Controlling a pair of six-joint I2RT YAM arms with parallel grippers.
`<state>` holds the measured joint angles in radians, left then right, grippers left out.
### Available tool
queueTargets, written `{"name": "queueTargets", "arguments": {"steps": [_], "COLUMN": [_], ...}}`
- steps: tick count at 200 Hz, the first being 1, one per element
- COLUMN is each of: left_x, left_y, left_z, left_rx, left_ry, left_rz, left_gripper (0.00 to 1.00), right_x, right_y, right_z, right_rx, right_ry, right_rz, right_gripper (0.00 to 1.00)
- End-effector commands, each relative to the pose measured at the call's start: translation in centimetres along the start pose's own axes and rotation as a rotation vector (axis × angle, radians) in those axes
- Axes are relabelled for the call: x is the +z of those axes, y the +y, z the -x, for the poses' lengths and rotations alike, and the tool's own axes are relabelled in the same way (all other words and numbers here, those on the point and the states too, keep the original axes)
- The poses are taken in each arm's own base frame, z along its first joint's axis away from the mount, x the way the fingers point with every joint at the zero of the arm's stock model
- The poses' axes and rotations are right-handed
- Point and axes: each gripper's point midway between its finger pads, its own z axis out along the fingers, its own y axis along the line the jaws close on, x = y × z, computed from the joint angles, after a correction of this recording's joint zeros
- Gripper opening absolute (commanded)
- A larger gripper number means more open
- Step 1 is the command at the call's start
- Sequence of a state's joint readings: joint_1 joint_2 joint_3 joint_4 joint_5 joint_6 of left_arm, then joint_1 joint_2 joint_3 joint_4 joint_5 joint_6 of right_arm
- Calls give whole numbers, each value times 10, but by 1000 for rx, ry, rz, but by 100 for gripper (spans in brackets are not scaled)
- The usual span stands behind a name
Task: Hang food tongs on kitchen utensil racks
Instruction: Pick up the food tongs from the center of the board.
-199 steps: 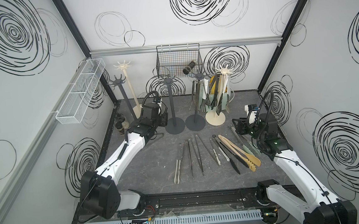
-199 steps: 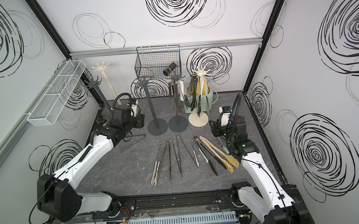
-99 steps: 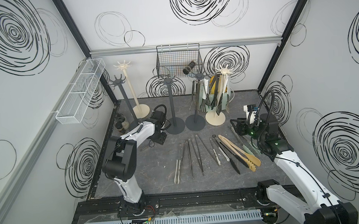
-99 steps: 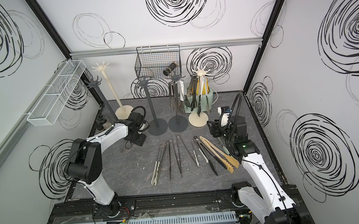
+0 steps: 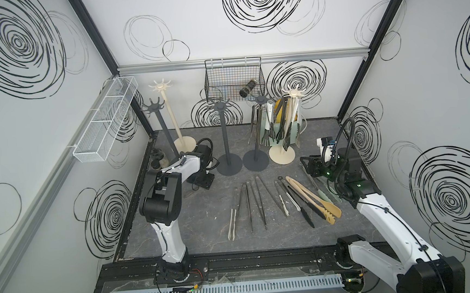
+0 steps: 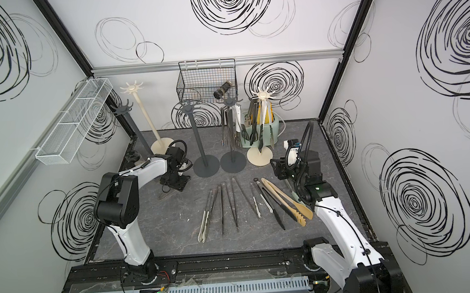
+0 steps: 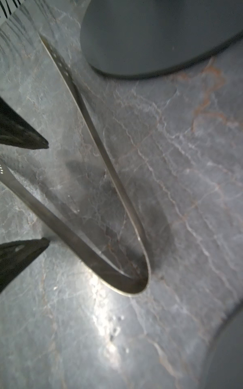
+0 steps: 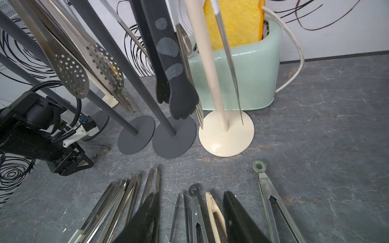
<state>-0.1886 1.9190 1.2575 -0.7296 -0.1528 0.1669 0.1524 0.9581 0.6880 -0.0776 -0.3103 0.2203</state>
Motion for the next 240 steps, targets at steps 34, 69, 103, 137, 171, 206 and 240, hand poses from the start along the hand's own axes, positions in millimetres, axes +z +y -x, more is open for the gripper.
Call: {"name": "queueTargets", "arguments": {"steps": [34,69,103,137,171,206,240], "left_x": [11,9,4,-3,-33,-109,-188], "left_y": [-13,-16,-24,-27,-24,-15,-10], "left_z": [-14,-15,-11,-4,22,62,70], "left_rx": [3,3,18,21,-29,-148,-221], "left_ry": [101,99,77,40,-110,-432,-738], "left_rz": [-80,-88,-99,-92,-92,-123,-220], "left_gripper": [35,21,9,0,0,0,0], "right_x": [-2,-5,-10,-13,-15,-17,-19], "right_y": [3,3,4,5,4,0,1], "right_z": [15,15,18,19,17,18,20], "right_rx": [-21,-25,-29,-30,-34,-40,-53], "right_ry": [-36,-40,-52,-58,-55,-67,-77], "right_rz": [6,4,1,0,-4,-15,-4], "right_gripper": [52,52,52,52,52,52,52]}}
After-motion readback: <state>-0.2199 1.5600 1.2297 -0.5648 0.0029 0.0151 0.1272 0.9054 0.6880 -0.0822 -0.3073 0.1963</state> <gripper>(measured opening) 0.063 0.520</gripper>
